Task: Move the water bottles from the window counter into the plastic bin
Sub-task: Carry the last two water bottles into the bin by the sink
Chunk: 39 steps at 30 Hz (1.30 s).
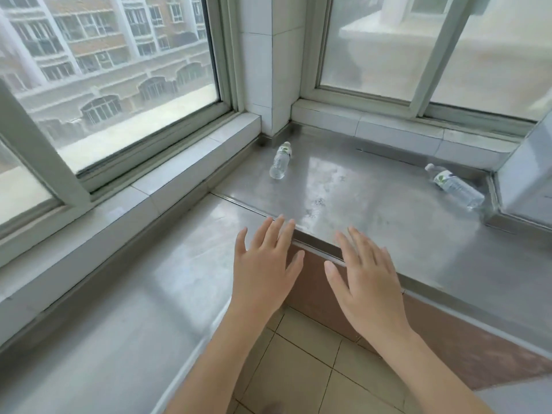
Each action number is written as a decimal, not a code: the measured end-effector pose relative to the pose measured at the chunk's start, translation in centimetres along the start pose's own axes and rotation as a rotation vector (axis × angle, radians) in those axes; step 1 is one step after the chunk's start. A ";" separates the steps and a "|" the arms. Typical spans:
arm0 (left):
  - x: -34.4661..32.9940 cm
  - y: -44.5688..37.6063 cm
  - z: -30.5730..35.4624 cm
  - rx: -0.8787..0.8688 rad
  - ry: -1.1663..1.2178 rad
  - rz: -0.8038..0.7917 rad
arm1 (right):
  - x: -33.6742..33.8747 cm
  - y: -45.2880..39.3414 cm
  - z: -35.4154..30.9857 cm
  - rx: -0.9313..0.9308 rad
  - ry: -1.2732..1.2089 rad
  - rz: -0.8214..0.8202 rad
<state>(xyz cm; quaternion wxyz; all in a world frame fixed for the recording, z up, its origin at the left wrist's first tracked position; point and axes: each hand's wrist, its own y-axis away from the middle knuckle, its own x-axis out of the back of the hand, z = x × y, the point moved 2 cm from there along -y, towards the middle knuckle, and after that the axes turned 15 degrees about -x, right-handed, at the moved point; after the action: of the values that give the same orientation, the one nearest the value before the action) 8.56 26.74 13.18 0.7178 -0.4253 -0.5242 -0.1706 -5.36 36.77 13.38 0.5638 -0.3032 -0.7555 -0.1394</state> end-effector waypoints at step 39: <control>-35.6 -41.3 -20.3 0.312 -0.070 -0.516 | -14.1 -48.2 2.9 0.025 0.042 -0.264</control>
<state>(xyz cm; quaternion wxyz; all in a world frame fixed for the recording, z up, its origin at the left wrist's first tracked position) -21.57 -20.43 -2.70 0.6887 -0.1683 -0.6593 -0.2502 -34.67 -3.35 5.58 0.5599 -0.1912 -0.7785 -0.2094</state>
